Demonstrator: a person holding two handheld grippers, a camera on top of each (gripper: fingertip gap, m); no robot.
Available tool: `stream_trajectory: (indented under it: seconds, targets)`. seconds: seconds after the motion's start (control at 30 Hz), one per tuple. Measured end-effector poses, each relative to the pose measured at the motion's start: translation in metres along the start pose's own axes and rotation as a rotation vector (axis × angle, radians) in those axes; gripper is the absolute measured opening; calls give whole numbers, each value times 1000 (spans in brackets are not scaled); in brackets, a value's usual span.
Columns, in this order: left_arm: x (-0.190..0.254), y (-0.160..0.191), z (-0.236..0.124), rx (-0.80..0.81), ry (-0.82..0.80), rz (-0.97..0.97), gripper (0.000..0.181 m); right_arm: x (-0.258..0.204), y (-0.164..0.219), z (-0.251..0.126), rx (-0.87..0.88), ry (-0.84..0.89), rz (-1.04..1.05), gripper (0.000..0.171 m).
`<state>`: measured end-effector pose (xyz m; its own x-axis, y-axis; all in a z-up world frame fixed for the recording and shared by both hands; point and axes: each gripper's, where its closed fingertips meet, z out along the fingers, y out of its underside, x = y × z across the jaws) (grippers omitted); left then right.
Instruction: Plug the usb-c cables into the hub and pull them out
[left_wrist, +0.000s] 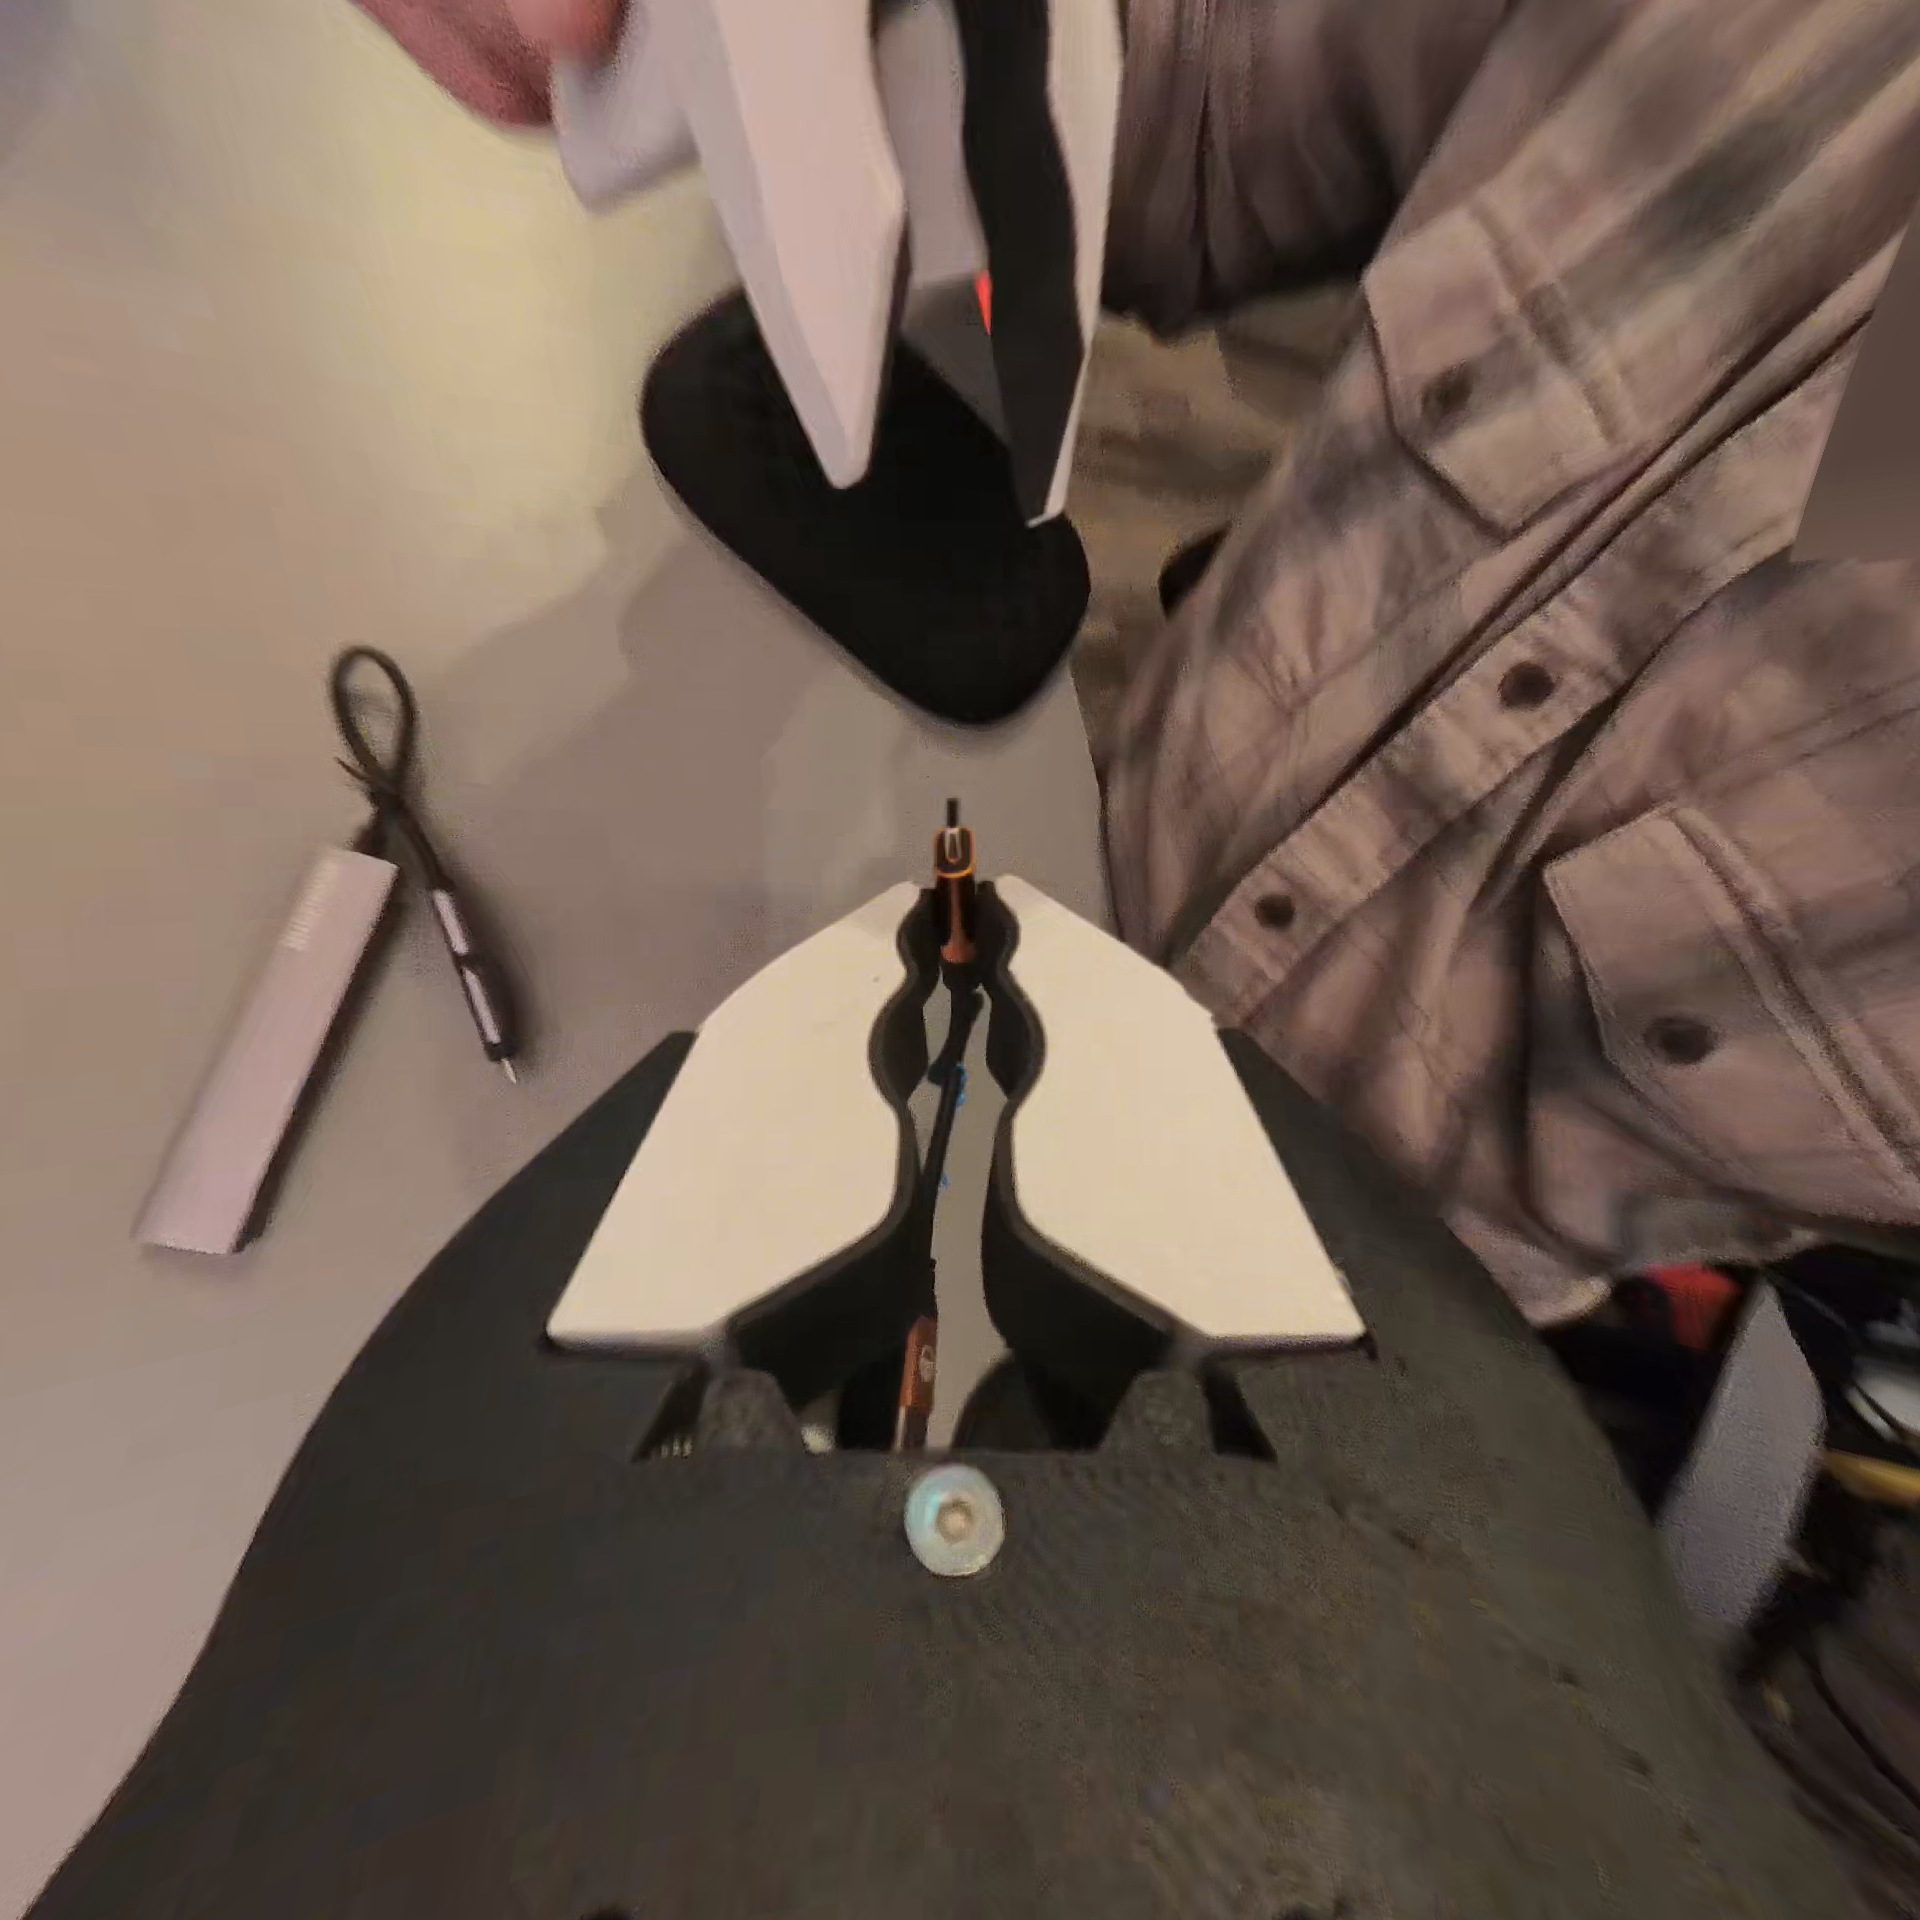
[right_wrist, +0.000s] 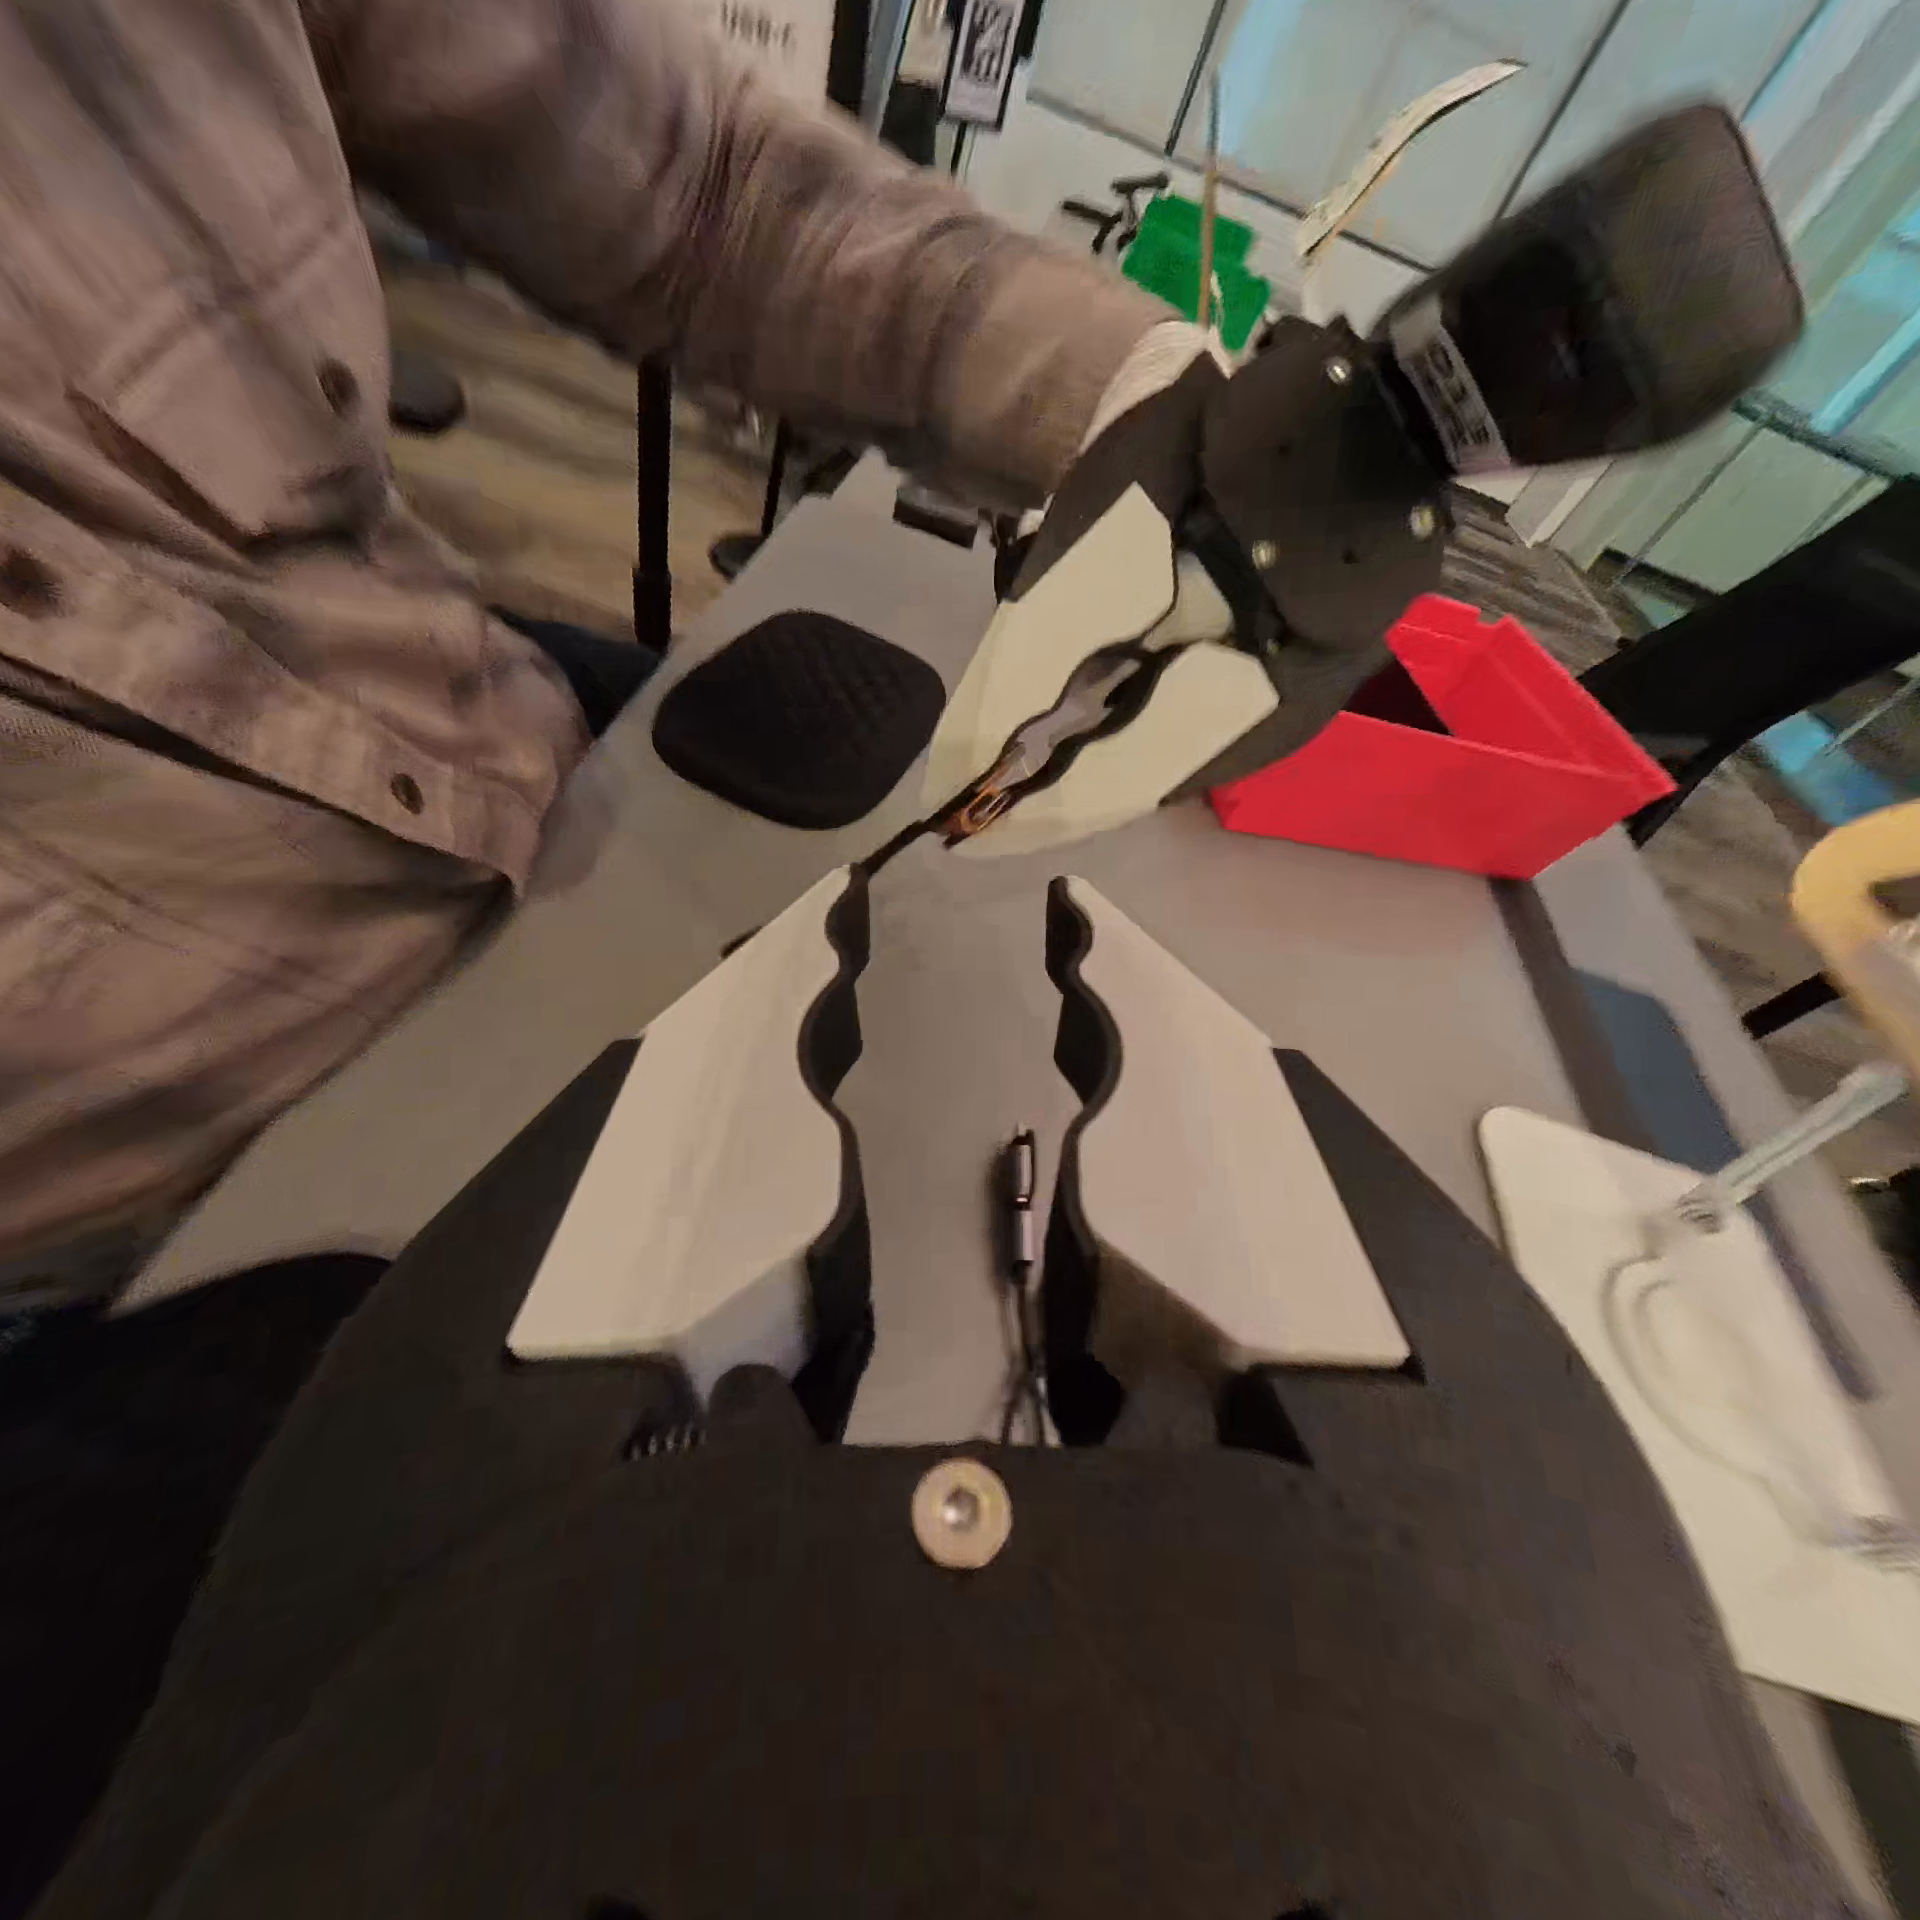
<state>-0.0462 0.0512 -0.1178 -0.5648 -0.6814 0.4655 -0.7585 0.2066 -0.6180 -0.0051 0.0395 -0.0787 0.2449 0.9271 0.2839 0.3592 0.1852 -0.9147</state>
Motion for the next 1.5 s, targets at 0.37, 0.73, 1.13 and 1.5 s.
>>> stream_trajectory:
  seconds: [0.37,0.73,1.13,1.5]
  targets:
    - [17,16,21,-236,225,-15,6,-25,17,55,-223,-153,-331,21]
    - [17,17,20,-244,349,-59,7,-29,13,53,-189,-165,-342,12]
    - [17,16,21,-250,373,-58,7,-28,16,54,-177,-145,-314,14]
    - [21,16,25,-257,400,-52,7,-27,16,48,-174,-139,-304,15]
